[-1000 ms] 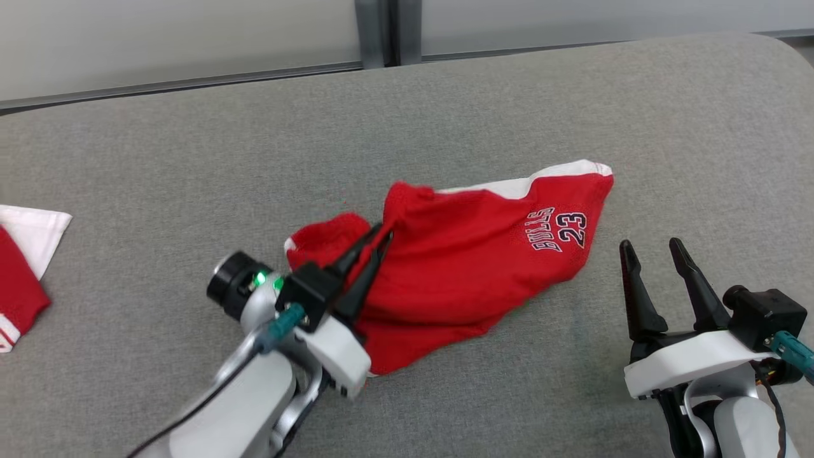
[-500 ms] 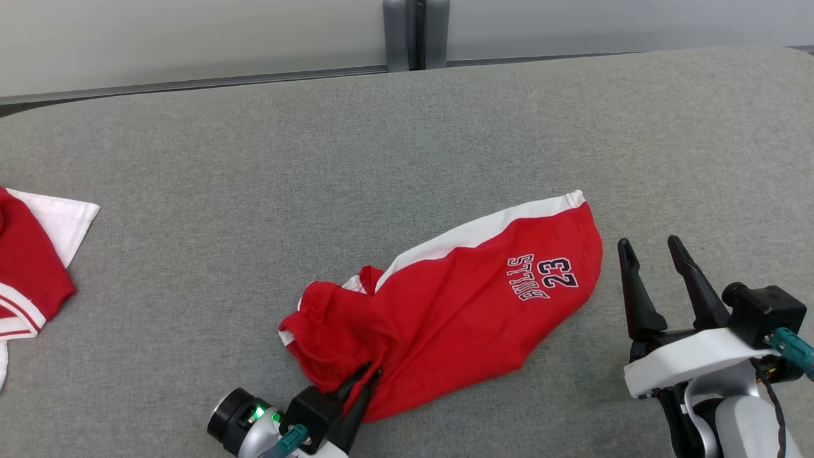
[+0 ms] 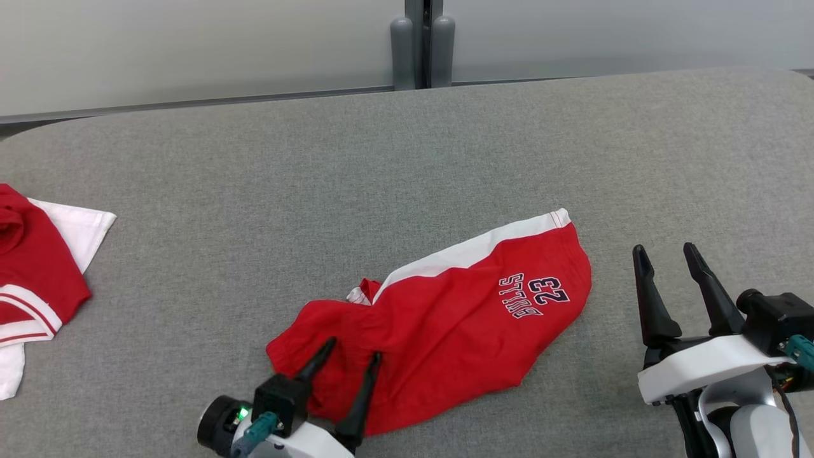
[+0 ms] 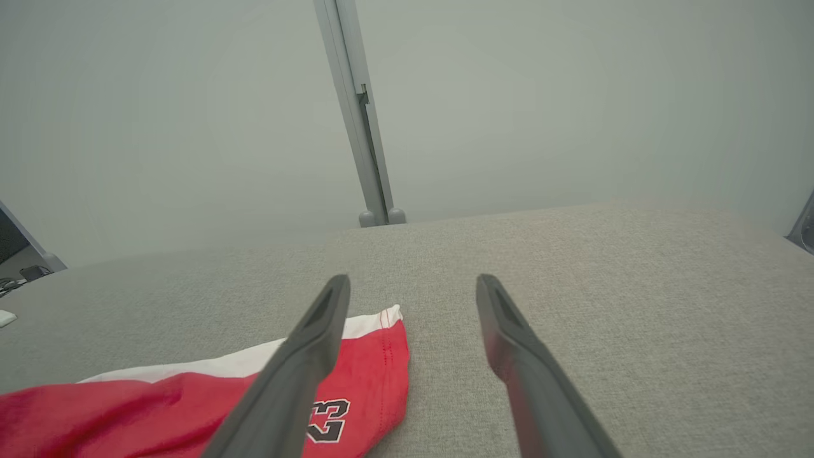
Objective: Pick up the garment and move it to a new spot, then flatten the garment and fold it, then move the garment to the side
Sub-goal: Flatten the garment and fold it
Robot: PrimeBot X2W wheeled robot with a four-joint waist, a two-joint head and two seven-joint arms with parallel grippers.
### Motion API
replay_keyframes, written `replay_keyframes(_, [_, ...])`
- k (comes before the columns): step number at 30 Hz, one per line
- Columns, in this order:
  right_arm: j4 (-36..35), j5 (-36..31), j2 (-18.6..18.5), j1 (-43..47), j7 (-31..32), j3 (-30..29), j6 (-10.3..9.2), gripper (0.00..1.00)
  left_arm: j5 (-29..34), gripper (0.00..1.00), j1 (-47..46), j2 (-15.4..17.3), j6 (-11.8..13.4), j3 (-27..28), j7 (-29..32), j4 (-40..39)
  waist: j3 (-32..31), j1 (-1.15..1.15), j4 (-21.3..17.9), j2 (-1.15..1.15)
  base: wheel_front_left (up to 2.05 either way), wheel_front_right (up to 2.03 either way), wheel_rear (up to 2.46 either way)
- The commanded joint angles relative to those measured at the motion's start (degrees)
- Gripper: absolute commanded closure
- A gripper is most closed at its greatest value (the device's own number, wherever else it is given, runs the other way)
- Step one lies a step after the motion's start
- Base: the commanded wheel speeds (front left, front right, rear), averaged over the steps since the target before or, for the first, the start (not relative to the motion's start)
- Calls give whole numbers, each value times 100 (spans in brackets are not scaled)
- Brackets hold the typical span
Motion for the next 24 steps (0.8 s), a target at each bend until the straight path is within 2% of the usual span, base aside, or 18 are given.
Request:
replay_keyframes(1, [-17, -25, -32, 69, 24, -26, 0, 0, 8, 0, 43, 12, 55, 74, -28, -74, -45, 0, 18, 0, 0, 0, 0])
replay_keyframes(7, [-126, -84, -30, 146, 97, -38, 0, 0, 198, 0, 120, 158, 357, 733, -60, -882, -215, 0, 48, 0, 0, 0, 0])
replay_keyframes(14, [-209, -132, -58, 251, 169, -17, 0, 0, 297, 0, 61, 459, 688, 1581, -63, -1257, -377, 0, 94, 0, 0, 0, 0])
replay_keyframes(20, [-280, -166, -98, 341, 237, 64, 0, 0, 197, 0, 246, 678, 680, 2154, -58, -1276, -493, 0, 127, 0, 0, 0, 0])
replay_keyframes(24, [-319, -169, -137, 398, 284, 125, 0, 0, 33, 0, 448, 759, 475, 2423, -57, -1179, -557, 0, 150, 0, 0, 0, 0])
